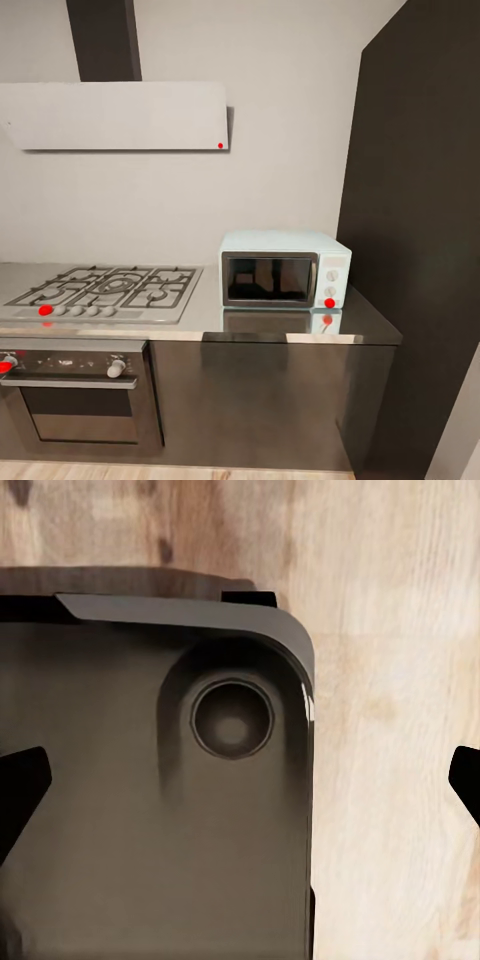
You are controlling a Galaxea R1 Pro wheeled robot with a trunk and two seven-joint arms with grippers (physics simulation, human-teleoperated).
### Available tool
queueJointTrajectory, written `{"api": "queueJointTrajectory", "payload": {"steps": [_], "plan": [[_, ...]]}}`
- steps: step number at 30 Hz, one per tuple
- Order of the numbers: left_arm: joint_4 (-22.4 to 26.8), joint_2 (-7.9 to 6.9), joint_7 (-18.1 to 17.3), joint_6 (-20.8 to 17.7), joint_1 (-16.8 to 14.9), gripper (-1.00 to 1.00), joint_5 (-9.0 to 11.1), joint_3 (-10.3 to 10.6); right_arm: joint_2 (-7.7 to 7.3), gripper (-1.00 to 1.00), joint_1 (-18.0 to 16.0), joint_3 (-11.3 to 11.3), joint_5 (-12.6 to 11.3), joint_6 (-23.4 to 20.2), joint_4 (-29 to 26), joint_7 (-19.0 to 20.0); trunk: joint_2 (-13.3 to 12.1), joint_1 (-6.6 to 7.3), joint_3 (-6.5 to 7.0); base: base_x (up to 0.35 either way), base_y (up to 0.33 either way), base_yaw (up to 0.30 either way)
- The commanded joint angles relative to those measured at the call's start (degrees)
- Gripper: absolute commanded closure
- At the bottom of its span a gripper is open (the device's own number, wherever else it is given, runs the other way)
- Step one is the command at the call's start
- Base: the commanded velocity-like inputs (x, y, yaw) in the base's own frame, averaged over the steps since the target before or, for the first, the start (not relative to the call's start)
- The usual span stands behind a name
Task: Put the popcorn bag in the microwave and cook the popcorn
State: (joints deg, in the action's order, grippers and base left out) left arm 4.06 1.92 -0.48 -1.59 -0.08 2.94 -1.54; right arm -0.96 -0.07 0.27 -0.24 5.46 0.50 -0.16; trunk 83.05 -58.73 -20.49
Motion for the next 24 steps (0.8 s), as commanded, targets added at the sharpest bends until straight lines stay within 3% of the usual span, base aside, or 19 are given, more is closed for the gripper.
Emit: {"api": "queueJointTrajectory", "payload": {"steps": [1, 9, 12, 15, 16, 18, 19, 21, 22, 24], "plan": [[0.1, 0.01, 0.0, -0.2, 0.0, -1.00, 0.3, -0.1, 0.00, -1.00, 0.0, 0.0, 0.0, 0.3, 0.0, 0.0, 0.0, 0.00, -0.05, 0.000, 0.000, 0.000], [0.0, 0.01, 0.0, -0.1, 0.0, -1.00, 0.3, -0.1, 0.02, -1.00, 0.0, 0.1, 0.0, -0.1, 0.0, 0.1, 0.0, 0.00, -0.05, -0.023, 0.000, 0.000], [0.1, 0.01, 0.0, 0.0, 0.0, -1.00, 0.3, -0.1, 0.47, -1.00, 0.0, 0.0, 3.8, -1.2, -0.7, 0.7, 0.0, 0.00, -0.05, -0.319, 0.000, 0.000], [0.0, 0.01, 0.0, 2.5, 0.0, -1.00, 0.2, -0.2, 0.69, -1.00, 0.1, -0.1, 8.8, -1.9, -8.3, 0.8, 0.0, 0.00, -0.05, -0.254, 0.000, 0.000], [-0.1, 0.01, 0.0, 3.2, 0.0, -1.00, 0.3, -0.3, 0.69, -1.00, 0.1, -0.2, 9.4, -2.4, -11.4, 0.8, 0.0, 0.00, -0.05, -0.139, 0.000, 0.000], [-0.1, 0.01, 0.0, 4.2, 0.0, -1.00, 0.3, -0.3, 0.72, -1.00, 0.2, -0.5, 9.8, -6.7, -23.9, 0.9, 0.0, 0.00, -0.05, -0.054, 0.000, 0.000], [-0.1, 0.01, 0.0, 4.5, 0.0, -1.00, 0.3, -0.3, 0.78, -1.00, 0.2, -0.7, 9.5, -17.4, -43.2, 1.0, 0.0, 0.00, -0.05, -0.006, 0.000, 0.000], [-0.1, 0.01, 0.0, 4.6, 0.0, -1.00, 0.3, -0.3, 1.03, -1.00, 0.2, -0.8, 8.7, -25.5, -57.2, 1.0, 0.0, 0.00, -0.05, -0.002, 0.000, 0.000], [-0.1, 0.01, 0.0, 4.6, 0.0, -1.00, 0.3, -0.3, 1.80, -1.00, 0.2, -0.6, 8.2, -32.1, -68.5, 1.0, 0.0, 0.00, -0.05, 0.000, 0.000, 0.000], [-0.1, 0.01, 0.0, 4.6, 0.0, -1.00, 0.3, -0.2, 2.87, -1.00, -0.2, -0.4, 8.0, -40.5, -81.8, 1.0, 0.0, 0.00, -0.05, 0.000, 0.000, 0.000]]}}
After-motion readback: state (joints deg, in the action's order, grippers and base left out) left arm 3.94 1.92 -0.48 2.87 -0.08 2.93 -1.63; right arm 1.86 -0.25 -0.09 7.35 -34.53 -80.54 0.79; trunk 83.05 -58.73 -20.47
